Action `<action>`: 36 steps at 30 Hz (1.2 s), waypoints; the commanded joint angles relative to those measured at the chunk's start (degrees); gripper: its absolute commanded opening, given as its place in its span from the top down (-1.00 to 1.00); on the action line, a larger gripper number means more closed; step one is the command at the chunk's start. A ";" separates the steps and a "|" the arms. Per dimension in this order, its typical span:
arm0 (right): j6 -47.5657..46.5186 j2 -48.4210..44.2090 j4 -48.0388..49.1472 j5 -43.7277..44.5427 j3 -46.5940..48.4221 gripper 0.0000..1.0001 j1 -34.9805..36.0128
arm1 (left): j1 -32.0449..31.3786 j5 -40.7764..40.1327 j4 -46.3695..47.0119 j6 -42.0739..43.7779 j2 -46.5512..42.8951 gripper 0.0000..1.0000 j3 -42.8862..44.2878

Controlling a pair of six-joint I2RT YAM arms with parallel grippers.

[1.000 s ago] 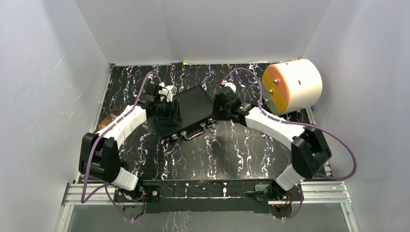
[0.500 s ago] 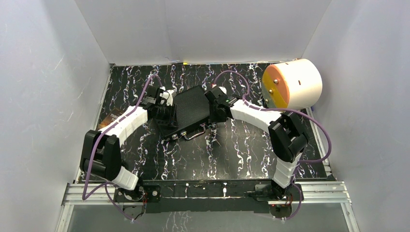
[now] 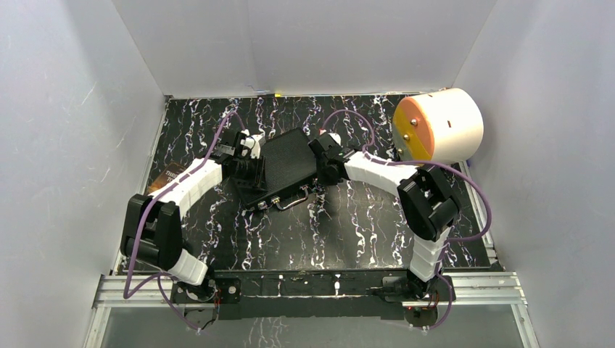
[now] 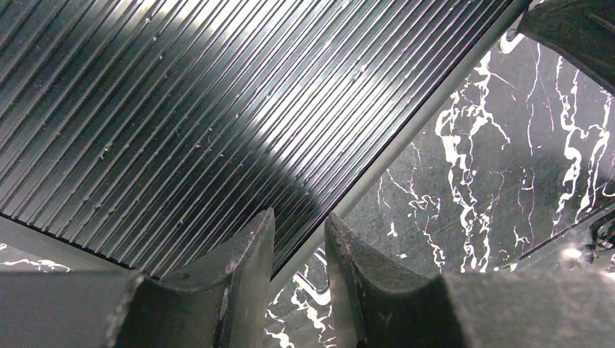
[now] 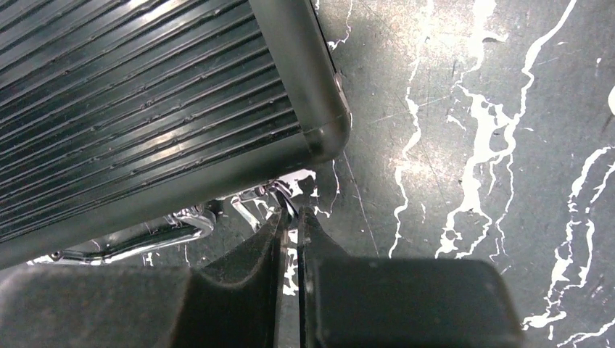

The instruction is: Pack up texas hold em set

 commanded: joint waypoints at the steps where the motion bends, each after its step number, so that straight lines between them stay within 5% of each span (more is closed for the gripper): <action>1: -0.45 1.14 5.08 -1.30 -2.63 0.67 0.51 | -1.02 -0.16 -4.54 0.58 2.88 0.39 -1.18; 11: -3.60 -4.09 22.84 1.75 -9.99 0.55 0.57 | -1.01 -0.89 -4.32 0.13 2.23 0.41 -0.99; 17: -2.00 -11.97 22.15 -2.16 -13.91 0.42 1.31 | -1.01 -4.69 -2.51 -1.49 -2.17 0.41 -1.30; 24: 1.00 -15.73 21.05 -7.54 -14.37 0.11 7.58 | 0.47 -22.22 -0.74 -7.93 -8.02 0.13 -2.31; 29: 3.48 -11.61 21.40 -11.34 -8.91 0.06 12.36 | 0.83 -26.27 -0.81 -8.87 -8.45 0.33 -2.80; 36: 6.16 -2.60 20.60 -13.92 -0.80 -0.01 16.51 | 0.83 -21.29 -3.05 -7.38 -4.43 0.65 -1.40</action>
